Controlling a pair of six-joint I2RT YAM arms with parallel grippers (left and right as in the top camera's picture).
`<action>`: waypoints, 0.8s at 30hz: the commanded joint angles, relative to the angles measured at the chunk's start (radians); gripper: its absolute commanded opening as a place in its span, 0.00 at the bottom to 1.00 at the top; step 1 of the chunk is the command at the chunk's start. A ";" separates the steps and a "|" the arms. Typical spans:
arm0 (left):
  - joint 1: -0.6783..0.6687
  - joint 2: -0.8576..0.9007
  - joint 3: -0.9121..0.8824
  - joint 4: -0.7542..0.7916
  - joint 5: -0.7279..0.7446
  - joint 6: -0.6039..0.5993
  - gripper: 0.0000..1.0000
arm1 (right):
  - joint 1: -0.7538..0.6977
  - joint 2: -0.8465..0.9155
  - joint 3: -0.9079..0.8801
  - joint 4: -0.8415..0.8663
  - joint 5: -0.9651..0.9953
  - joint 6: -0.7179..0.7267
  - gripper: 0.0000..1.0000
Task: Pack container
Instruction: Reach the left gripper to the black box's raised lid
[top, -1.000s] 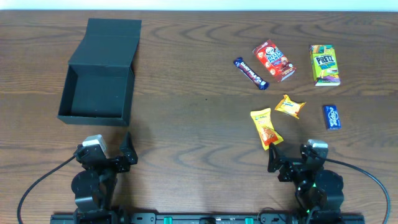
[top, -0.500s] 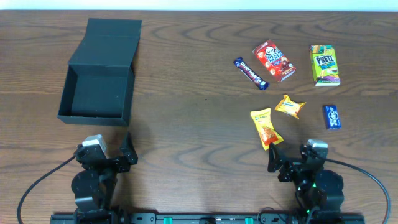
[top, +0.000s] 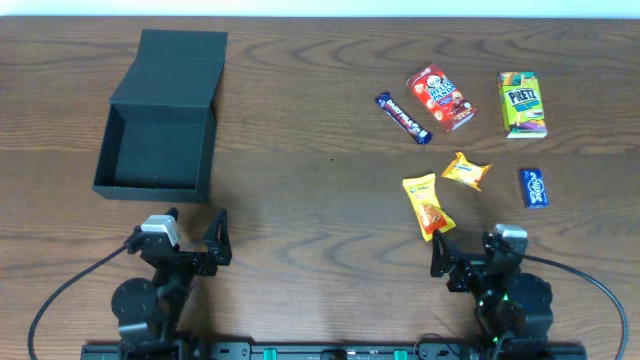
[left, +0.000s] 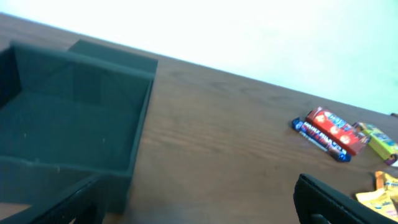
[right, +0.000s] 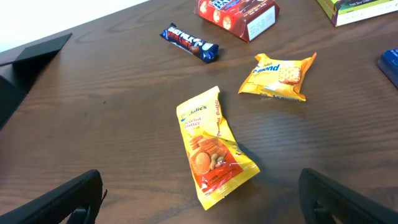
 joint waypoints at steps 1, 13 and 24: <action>0.002 0.036 0.114 0.011 -0.031 0.052 0.95 | 0.000 -0.005 -0.003 -0.001 0.013 -0.004 0.99; 0.002 0.612 0.506 -0.024 -0.076 0.237 0.95 | 0.000 -0.005 -0.003 -0.001 0.013 -0.004 0.99; 0.001 1.210 0.810 -0.131 -0.146 0.300 0.95 | 0.000 -0.005 -0.003 -0.001 0.013 -0.004 0.99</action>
